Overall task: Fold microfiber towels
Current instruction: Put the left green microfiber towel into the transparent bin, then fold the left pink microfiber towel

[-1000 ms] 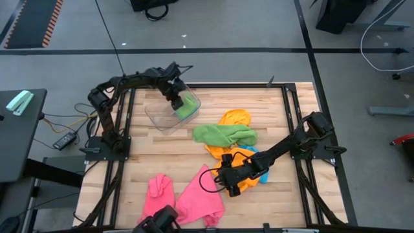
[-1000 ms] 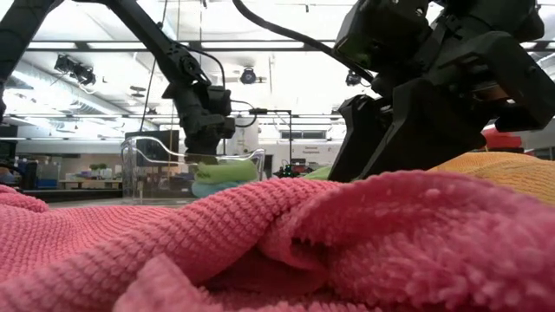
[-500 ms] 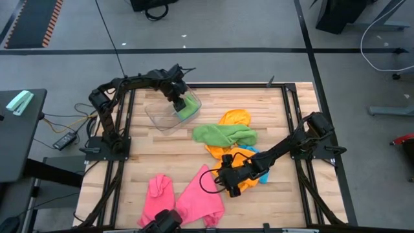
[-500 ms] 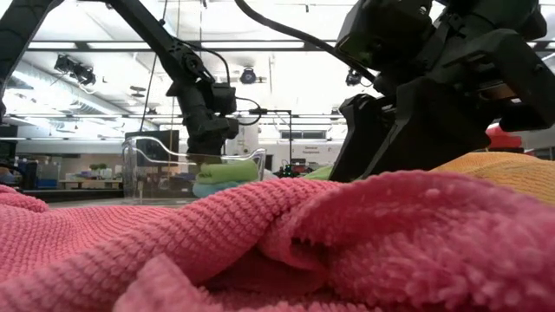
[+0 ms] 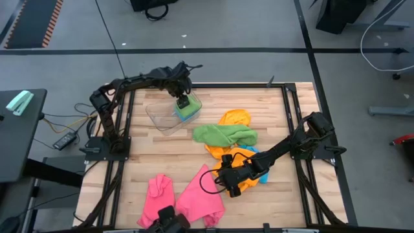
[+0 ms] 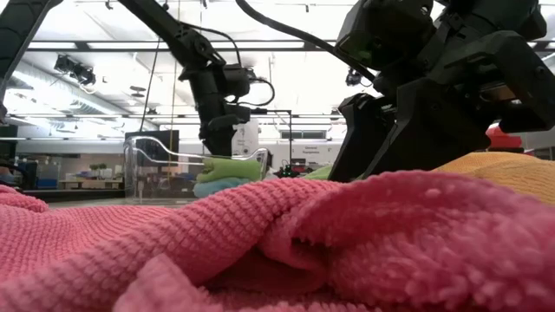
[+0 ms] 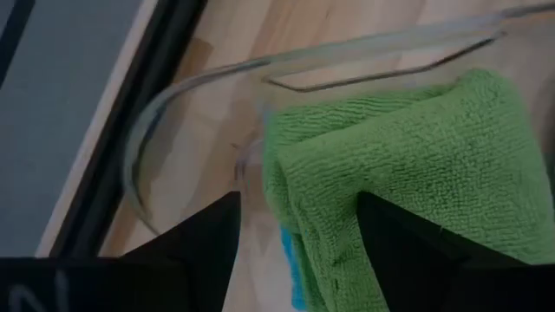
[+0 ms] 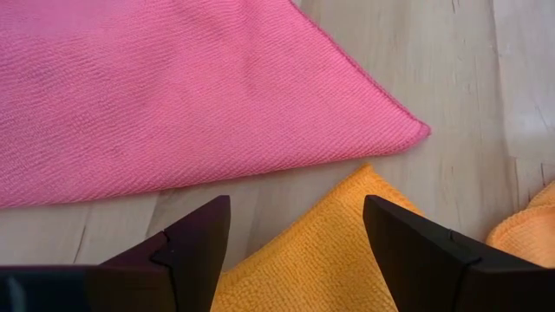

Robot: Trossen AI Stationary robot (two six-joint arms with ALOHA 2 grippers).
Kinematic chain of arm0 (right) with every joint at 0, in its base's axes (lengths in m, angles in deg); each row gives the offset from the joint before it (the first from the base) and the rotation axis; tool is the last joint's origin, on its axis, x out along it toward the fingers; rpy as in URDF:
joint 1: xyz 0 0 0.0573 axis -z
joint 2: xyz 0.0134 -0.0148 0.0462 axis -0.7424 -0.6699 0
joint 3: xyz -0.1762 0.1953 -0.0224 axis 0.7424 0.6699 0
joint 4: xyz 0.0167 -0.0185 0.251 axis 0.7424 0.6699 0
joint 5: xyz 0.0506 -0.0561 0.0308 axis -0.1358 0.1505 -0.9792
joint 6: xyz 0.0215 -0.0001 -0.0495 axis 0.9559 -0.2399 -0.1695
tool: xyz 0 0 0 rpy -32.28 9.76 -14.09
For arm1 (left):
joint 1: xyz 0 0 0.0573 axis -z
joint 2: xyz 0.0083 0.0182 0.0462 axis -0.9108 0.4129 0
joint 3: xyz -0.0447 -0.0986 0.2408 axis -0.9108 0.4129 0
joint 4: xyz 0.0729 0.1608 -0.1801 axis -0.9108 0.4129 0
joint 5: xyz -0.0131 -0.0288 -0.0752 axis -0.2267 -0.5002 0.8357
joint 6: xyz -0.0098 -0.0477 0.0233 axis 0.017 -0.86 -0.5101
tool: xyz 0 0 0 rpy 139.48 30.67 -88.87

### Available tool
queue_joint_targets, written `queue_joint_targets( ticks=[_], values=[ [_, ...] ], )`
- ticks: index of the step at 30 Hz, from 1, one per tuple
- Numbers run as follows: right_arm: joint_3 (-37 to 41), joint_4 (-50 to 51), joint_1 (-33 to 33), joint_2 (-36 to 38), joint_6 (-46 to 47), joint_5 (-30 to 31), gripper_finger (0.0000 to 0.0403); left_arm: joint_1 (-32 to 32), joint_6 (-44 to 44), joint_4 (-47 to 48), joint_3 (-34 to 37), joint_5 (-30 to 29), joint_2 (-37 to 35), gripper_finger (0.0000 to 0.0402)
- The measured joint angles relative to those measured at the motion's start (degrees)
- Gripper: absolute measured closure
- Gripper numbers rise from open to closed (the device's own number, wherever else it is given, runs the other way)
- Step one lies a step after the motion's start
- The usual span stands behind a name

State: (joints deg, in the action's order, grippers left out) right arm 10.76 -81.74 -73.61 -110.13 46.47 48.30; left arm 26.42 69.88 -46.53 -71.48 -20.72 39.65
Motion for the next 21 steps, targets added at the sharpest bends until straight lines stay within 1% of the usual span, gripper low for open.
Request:
queue_joint_targets(
  ticks=[3, 6, 12, 16, 21],
  values=[
    [0.0, 0.0, 0.0, 0.0, 0.0, 0.0, 0.0130, 0.3, 0.6, 0.3, 0.0, -0.5, 0.0, 0.0178],
    [0.0, 0.0, 0.1, 0.0, 0.0, 0.0, 0.0130, 0.6, 1.5, 2.6, -0.8, -2.9, -0.8, 0.0192],
    [0.0, 1.1, 0.1, 0.0, 0.0, 0.3, 0.0130, 2.0, 3.1, 3.0, -3.1, -3.8, -6.0, 0.0221],
    [0.0, 2.2, 0.1, 0.0, -0.3, 1.7, 0.0130, 4.9, 6.1, 2.8, -3.1, -3.7, -10.0, 0.0240],
    [0.9, 3.5, 0.1, 0.0, -0.8, 2.4, 0.0137, 10.1, 5.7, 3.8, -3.1, -3.6, -12.2, 0.0260]
  ],
)
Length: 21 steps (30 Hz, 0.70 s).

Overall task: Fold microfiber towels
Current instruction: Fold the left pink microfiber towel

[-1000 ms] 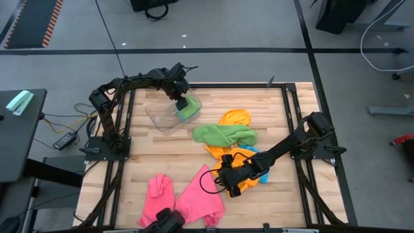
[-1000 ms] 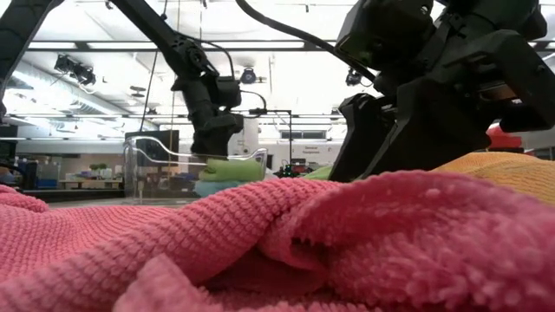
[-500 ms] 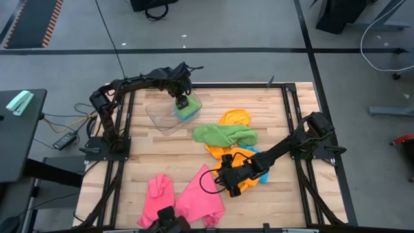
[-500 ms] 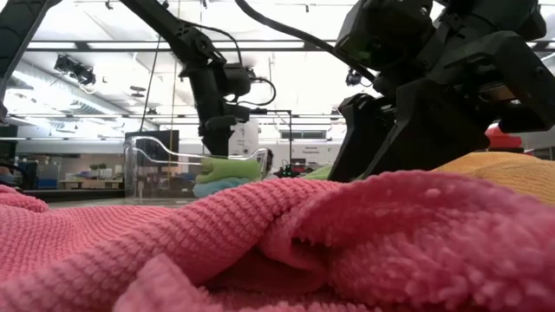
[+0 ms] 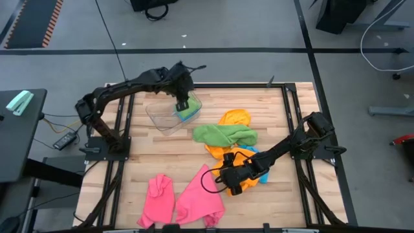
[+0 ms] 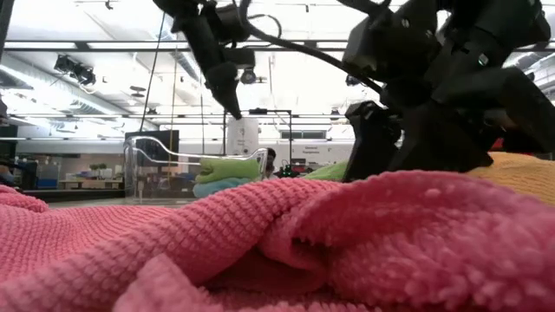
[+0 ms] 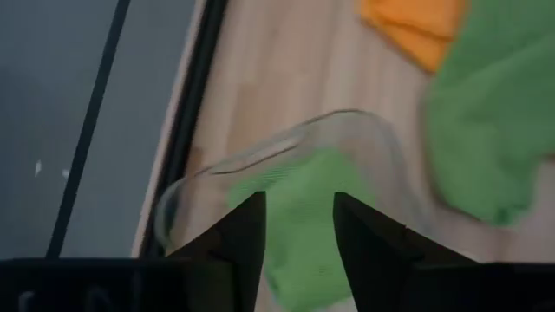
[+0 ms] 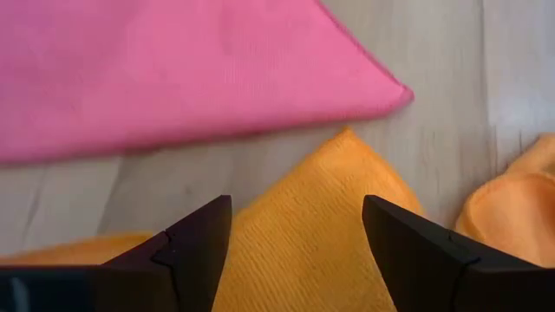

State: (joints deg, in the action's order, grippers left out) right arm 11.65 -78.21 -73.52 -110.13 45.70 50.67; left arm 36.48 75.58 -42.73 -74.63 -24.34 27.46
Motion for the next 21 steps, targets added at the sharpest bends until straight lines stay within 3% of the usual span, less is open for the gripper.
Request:
queue_joint_targets(
  ticks=[11, 21],
  values=[
    [1.5, -2.2, 1.9, 0.0, -3.6, 1.9, 0.0150, 17.6, -8.0, 6.5, 0.0, 0.5, -0.3, 0.0272],
    [1.5, -3.4, 1.7, 0.0, -4.6, 2.5, 0.0150, 36.9, -37.7, 6.3, 0.0, 5.9, 1.1, 0.0251]
  ],
)
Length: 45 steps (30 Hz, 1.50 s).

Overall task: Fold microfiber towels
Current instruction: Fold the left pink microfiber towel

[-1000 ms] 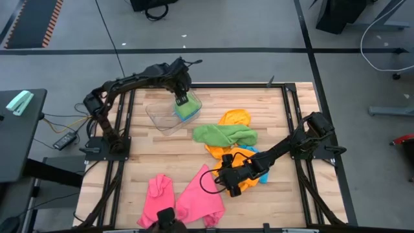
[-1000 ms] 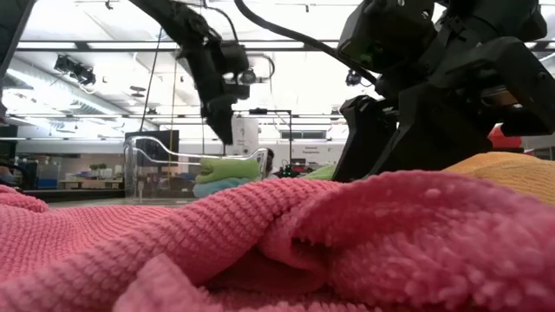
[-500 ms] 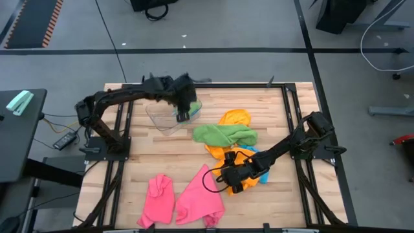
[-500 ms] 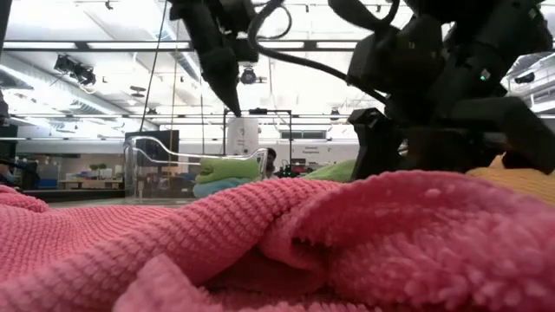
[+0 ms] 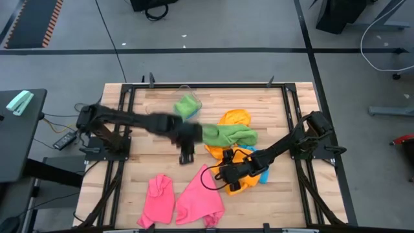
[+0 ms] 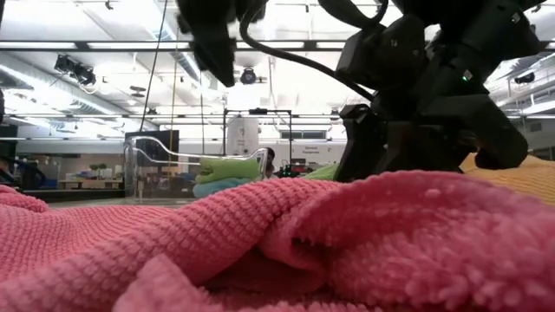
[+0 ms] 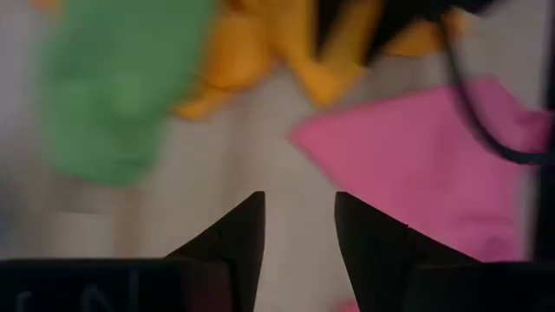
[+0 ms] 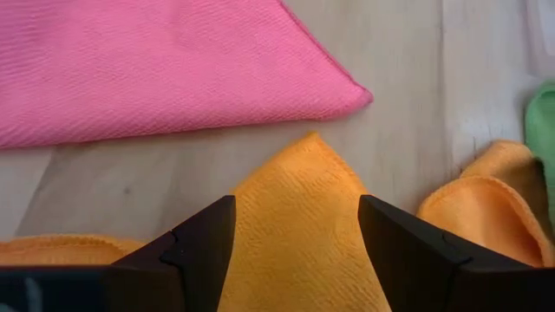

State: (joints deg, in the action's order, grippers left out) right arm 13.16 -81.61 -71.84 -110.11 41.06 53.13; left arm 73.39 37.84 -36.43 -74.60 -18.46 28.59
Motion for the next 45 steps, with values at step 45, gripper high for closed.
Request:
queue_joint_targets(
  ticks=[45],
  values=[
    [-0.3, -6.6, -6.8, 0.0, -1.2, -7.3, 0.0150, 32.4, -55.6, 31.2, -13.7, -1.1, 26.5, 0.0234]
  ],
)
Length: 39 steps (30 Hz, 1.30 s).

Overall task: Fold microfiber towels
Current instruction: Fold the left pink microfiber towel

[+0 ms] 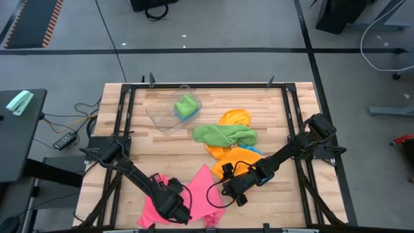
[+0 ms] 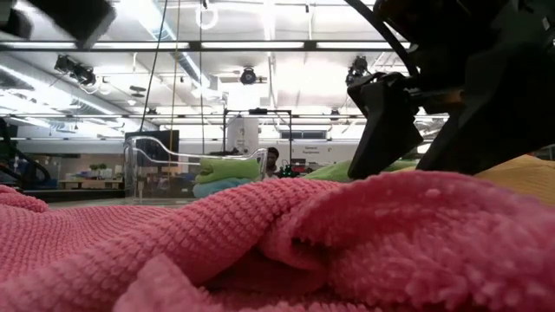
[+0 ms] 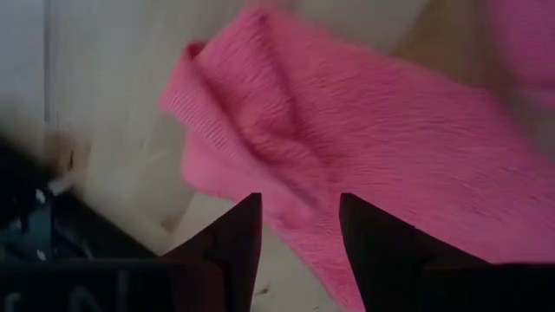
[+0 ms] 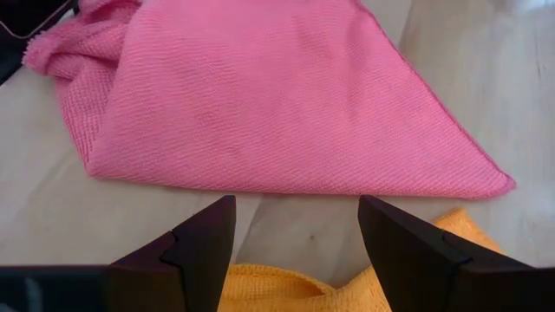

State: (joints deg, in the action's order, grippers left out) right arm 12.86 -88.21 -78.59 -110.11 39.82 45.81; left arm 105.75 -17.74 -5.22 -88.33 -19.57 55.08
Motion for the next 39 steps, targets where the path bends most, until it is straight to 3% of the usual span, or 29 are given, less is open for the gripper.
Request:
queue_joint_targets(
  ticks=[6, 14, 27, 30, 33, 35, 39],
  values=[
    [0.0, -0.1, 0.0, 0.0, 1.2, -0.2, 0.0150, -0.1, -3.9, -5.0, 3.9, 5.5, 0.0, 0.0229],
    [0.0, -0.1, 0.0, 0.0, 1.9, -0.2, 0.0150, 0.6, -5.8, -7.8, 7.2, 6.2, 0.0, 0.0256],
    [0.0, -0.3, -0.3, 0.0, 2.4, -0.7, 0.0150, 2.3, -4.9, -6.4, 7.2, 7.6, 0.3, 0.0366],
    [0.0, -0.7, -0.3, 0.0, 1.8, -0.7, 0.0150, 2.3, -3.3, -5.3, 5.0, 8.6, 0.4, 0.0392],
    [0.0, -1.4, -0.2, 0.0, 1.4, -0.6, 0.0150, 2.2, -0.9, 3.1, 0.7, 8.2, 0.4, 0.0392],
    [0.0, -1.6, -0.2, 0.0, 1.3, -0.7, 0.0150, 2.1, 0.3, 8.3, -3.0, 7.2, 0.3, 0.0395],
    [0.0, -1.7, -0.2, 0.0, 0.7, -0.6, 0.0150, 1.9, 1.4, 8.2, -6.0, 1.7, -2.9, 0.0395]
  ],
)
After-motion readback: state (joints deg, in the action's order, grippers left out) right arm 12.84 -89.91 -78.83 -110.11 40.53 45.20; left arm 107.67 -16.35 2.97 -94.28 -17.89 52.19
